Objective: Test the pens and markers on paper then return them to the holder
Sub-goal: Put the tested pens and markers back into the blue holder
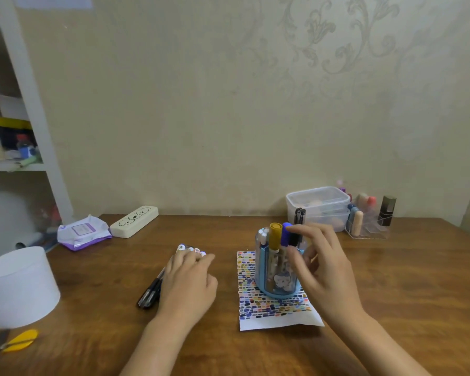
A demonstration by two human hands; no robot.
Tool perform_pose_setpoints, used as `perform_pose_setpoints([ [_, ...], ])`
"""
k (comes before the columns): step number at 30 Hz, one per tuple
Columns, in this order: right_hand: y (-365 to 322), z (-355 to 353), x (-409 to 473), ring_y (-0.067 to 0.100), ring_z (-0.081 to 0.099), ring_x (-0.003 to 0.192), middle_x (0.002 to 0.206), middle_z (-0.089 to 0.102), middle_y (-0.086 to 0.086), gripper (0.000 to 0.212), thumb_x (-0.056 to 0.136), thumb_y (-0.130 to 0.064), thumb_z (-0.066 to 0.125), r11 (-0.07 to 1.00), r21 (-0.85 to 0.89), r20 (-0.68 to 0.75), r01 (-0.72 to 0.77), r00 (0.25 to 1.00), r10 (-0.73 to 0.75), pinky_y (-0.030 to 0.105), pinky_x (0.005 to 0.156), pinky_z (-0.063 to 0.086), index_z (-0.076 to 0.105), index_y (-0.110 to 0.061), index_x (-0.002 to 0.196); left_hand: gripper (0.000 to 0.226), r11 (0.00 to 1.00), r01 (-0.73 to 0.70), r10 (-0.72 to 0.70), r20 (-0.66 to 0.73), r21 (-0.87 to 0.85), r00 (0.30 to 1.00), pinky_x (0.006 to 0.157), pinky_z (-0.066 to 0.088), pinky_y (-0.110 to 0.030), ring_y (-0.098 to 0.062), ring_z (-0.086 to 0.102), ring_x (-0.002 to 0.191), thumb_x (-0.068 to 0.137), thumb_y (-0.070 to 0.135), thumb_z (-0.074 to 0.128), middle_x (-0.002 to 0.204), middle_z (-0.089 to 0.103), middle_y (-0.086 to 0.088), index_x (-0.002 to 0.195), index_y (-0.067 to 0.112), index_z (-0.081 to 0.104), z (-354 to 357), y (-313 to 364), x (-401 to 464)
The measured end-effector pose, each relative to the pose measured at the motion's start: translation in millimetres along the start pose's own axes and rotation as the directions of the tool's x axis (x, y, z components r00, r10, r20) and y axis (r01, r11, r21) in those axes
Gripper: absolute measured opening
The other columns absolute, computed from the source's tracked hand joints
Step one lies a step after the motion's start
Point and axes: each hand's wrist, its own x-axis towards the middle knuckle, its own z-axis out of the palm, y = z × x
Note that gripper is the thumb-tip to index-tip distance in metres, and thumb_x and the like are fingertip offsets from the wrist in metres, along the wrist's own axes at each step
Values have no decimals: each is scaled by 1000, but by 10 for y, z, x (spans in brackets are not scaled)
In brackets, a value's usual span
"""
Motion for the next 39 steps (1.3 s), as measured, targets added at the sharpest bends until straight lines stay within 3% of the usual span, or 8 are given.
perform_pose_setpoints([
  [4,-28,8,-11,12,58,70,117,45,-14,34,87,-14,65,1000,-14,-59,13,998,-14,25,59,52,62,-26,119,49,999,8,-11,69,43,998,117,21,-31,-13,34,137,95,30,40,141,48,12,142,34,49,38,-8,-14],
  [10,-13,45,-32,7,56,69,112,46,-16,33,88,-8,67,1000,4,-13,11,1000,-11,15,60,47,63,-23,116,47,989,-9,10,4,-150,1000,102,39,-26,-7,48,125,97,22,42,141,48,17,141,36,51,-36,7,-9],
  [16,-35,87,-71,8,60,73,117,50,-13,28,89,-13,64,1000,29,57,-11,998,9,11,61,46,64,-26,114,48,999,34,-33,30,-30,999,116,23,-30,-11,34,137,96,31,42,139,51,14,143,35,48,-2,-34,-9],
  [20,-46,95,-78,7,61,75,118,50,-13,28,89,-13,64,1000,15,75,-24,997,22,14,60,48,64,-25,114,44,998,5,-5,0,-58,1000,118,16,-28,-8,32,140,98,30,43,139,54,15,140,36,52,0,-15,-28],
  [25,-57,87,-76,7,61,76,117,50,-16,28,89,-13,65,999,20,80,-38,996,36,17,59,49,64,-28,113,44,982,-52,57,20,-184,998,118,22,-27,-5,39,134,102,24,44,144,49,18,144,37,47,-39,40,-40],
  [30,-66,92,-79,10,62,75,118,49,-23,25,90,-18,62,999,9,98,-37,994,36,25,58,51,64,-30,112,46,986,-76,84,53,-151,995,118,19,-28,-8,35,137,103,20,41,148,44,17,145,36,45,8,41,-36],
  [35,-75,89,-85,8,62,76,112,52,-21,24,91,-14,63,999,4,120,-51,991,50,18,56,49,63,-33,107,58,980,-147,154,44,-135,987,109,29,-24,-8,39,126,95,2,49,135,48,19,139,39,52,80,24,-11],
  [39,-78,78,-81,11,57,64,93,59,-17,27,90,-6,67,998,26,152,-50,987,46,14,54,40,63,-32,96,58,973,-183,194,66,-139,979,100,36,-23,-8,41,116,90,0,55,121,45,18,129,43,60,115,2,10],
])
